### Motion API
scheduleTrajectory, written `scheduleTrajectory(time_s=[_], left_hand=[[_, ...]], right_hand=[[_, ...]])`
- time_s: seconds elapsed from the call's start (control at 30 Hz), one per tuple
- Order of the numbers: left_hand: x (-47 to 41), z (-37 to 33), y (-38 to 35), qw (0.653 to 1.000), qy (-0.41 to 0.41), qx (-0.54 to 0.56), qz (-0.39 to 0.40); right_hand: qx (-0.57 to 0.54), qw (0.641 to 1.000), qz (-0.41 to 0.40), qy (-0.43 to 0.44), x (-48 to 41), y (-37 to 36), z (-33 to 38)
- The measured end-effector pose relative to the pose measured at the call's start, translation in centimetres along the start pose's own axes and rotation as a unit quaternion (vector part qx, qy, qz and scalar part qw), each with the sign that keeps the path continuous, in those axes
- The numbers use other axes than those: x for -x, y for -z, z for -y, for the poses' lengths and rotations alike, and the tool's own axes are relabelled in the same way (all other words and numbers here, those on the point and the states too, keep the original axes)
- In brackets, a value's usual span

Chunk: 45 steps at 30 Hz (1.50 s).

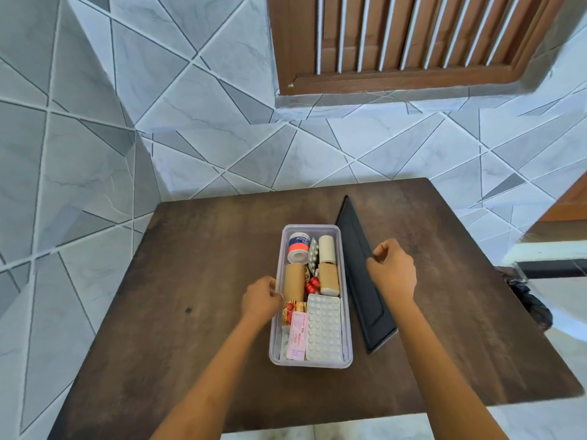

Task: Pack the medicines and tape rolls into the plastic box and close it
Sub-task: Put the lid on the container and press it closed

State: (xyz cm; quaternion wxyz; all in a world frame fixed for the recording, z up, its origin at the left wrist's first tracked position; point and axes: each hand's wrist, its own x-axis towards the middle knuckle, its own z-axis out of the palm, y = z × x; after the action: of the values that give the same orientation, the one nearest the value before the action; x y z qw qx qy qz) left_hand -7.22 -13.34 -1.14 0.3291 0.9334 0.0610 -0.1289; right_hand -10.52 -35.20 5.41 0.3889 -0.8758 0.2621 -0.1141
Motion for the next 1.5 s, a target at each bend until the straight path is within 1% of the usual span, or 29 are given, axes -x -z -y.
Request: scheduleTrajectory(time_s=[0.1, 0.17, 0.27, 0.37, 0.43, 0.47, 0.5, 0.53, 0.57, 0.6, 0.63, 0.67, 0.73, 0.8, 0.83, 0.9, 0.97, 1.03, 1.07, 1.1, 1.17, 1.2, 1.27, 1.33, 1.37, 1.4, 1.43, 1.5], left_hand=[[0.4, -0.8, -0.8, 1.0, 0.0, 0.006, 0.01], [0.8, -1.4, -1.3, 1.0, 0.009, 0.02, 0.021], [1.3, -2.3, -1.9, 0.999, 0.02, 0.031, 0.019], [1.4, -2.7, -1.6, 0.999, 0.022, 0.007, 0.028], [1.3, -3.1, -0.9, 1.0, 0.002, -0.017, 0.006], [1.4, -3.4, -0.5, 1.0, -0.02, -0.006, -0.015], [1.3, -3.8, 0.0, 0.998, -0.042, 0.044, -0.028], [1.4, -4.5, 0.5, 0.989, -0.054, 0.137, -0.016], [1.6, -5.4, 1.0, 0.969, -0.045, 0.24, 0.031], [1.8, -6.2, 1.4, 0.94, -0.024, 0.328, 0.091], [1.8, -6.7, 1.6, 0.918, -0.004, 0.373, 0.137], [1.8, -7.0, 1.8, 0.904, 0.012, 0.393, 0.167], [1.3, -7.1, 1.5, 0.891, 0.034, 0.411, 0.189], [1.0, -6.9, 0.8, 0.891, 0.042, 0.412, 0.186], [0.7, -6.7, 0.5, 0.898, 0.044, 0.401, 0.175], [0.3, -6.2, -0.1, 0.91, 0.053, 0.388, 0.136], [-0.2, -5.3, -0.5, 0.927, 0.053, 0.362, 0.08], [-0.5, -4.5, -0.5, 0.954, 0.034, 0.297, 0.016], [-0.6, -4.2, -0.4, 0.966, 0.023, 0.257, -0.011], [-0.6, -4.1, -0.3, 0.974, 0.013, 0.225, -0.031], [-0.8, -4.0, -0.5, 0.98, 0.003, 0.19, -0.05], [-0.8, -4.1, -0.6, 0.982, 0.003, 0.179, -0.055], [-0.8, -4.2, -1.1, 0.986, 0.009, 0.15, -0.069], [-0.6, -4.1, -1.3, 0.993, 0.012, 0.06, -0.102], [-0.5, -3.9, -1.3, 0.993, 0.015, 0.026, -0.113], [-0.7, -3.7, -1.3, 0.993, 0.027, 0.025, -0.109], [-0.9, -3.5, -1.3, 0.994, 0.044, 0.045, -0.092], [-1.3, -3.3, -1.6, 0.989, 0.083, 0.116, -0.05]], right_hand=[[0.005, 0.999, -0.033, 0.012, 0.2, 1.3, 0.1], [0.007, 0.999, -0.044, 0.029, 0.3, 1.7, 0.2], [0.012, 0.997, -0.052, 0.048, 0.5, 1.8, 0.8], [0.007, 0.997, -0.032, 0.073, 0.8, 1.8, 1.3], [0.007, 0.994, -0.005, 0.107, 1.7, 1.4, 2.0], [0.009, 0.992, 0.009, 0.123, 2.3, 1.0, 2.4], [0.011, 0.99, 0.023, 0.138, 3.0, 0.5, 2.9], [0.014, 0.988, 0.035, 0.151, 3.8, -0.1, 3.3], [0.021, 0.985, 0.046, 0.165, 4.5, -0.9, 3.6], [0.031, 0.982, 0.054, 0.179, 5.3, -1.6, 3.7], [0.042, 0.979, 0.062, 0.19, 5.9, -2.3, 3.6], [0.052, 0.976, 0.066, 0.202, 6.4, -2.9, 3.4], [0.066, 0.969, 0.08, 0.223, 7.1, -3.9, 2.4], [0.075, 0.961, 0.111, 0.241, 7.3, -4.4, 1.3], [0.072, 0.959, 0.13, 0.242, 7.2, -4.5, 0.9], [0.03, 0.963, 0.149, 0.222, 6.9, -4.2, 0.2], [-0.012, 0.977, 0.106, 0.183, 6.3, -3.8, -0.6], [0.006, 0.99, 0.06, 0.131, 5.1, -3.4, -2.0], [0.024, 0.993, 0.065, 0.099, 4.5, -3.2, -2.7], [0.031, 0.994, 0.087, 0.062, 3.9, -3.1, -3.3], [-0.01, 0.991, 0.135, -0.016, 2.9, -2.9, -4.3], [-0.04, 0.987, 0.146, -0.045, 2.6, -3.0, -4.6], [-0.087, 0.983, 0.146, -0.072, 2.4, -3.1, -5.1], [-0.12, 0.98, 0.138, -0.081, 2.4, -3.3, -5.4], [-0.145, 0.975, 0.14, -0.094, 2.4, -3.5, -5.5], [-0.182, 0.966, 0.146, -0.116, 2.3, -3.5, -5.6], [-0.228, 0.95, 0.158, -0.147, 2.1, -3.6, -5.9], [-0.309, 0.905, 0.193, -0.217, 1.4, -3.5, -6.2]])
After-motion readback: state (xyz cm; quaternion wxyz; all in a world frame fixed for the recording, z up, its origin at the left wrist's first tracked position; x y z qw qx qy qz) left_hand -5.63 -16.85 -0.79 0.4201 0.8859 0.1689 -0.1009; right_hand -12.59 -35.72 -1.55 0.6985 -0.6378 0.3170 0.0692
